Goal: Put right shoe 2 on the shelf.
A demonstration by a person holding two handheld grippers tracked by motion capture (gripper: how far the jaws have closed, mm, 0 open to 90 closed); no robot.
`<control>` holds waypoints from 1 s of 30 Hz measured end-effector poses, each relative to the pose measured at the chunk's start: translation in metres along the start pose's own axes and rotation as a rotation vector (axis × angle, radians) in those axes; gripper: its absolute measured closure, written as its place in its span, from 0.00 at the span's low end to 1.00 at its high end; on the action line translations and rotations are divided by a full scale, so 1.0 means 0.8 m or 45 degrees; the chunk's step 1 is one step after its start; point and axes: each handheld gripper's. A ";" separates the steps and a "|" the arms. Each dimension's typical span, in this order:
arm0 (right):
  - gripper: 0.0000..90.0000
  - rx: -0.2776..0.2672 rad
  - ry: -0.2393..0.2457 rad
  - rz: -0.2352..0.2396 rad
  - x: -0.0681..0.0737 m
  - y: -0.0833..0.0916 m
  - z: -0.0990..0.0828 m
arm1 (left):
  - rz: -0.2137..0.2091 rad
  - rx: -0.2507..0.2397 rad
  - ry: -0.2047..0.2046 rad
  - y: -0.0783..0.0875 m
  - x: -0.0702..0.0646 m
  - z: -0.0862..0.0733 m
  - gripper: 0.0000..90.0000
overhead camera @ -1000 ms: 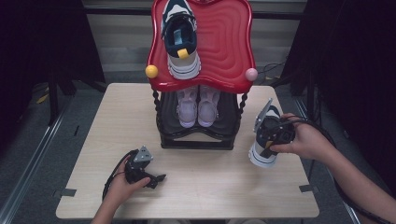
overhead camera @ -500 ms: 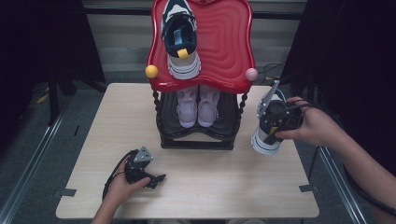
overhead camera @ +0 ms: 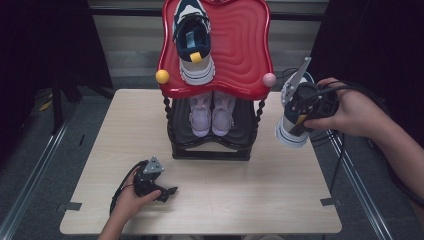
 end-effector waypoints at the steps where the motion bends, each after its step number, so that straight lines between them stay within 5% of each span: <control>1: 0.78 -0.007 -0.005 -0.007 0.000 0.006 0.001 | 0.000 0.000 -0.001 0.000 0.000 0.000 0.00; 19: 0.78 0.002 0.068 -0.114 0.009 0.090 0.038 | 0.003 -0.007 0.003 0.000 0.000 0.000 0.00; 30: 0.78 -0.019 0.112 -0.228 0.020 0.129 0.073 | 0.007 -0.011 0.005 -0.001 -0.001 0.000 0.00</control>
Point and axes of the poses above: each handheld gripper's, and its own axes: y roughly backward along the jaws, z roughly out of its top, x roughly to its left, and after that the axes turned 7 degrees about z, right-handed
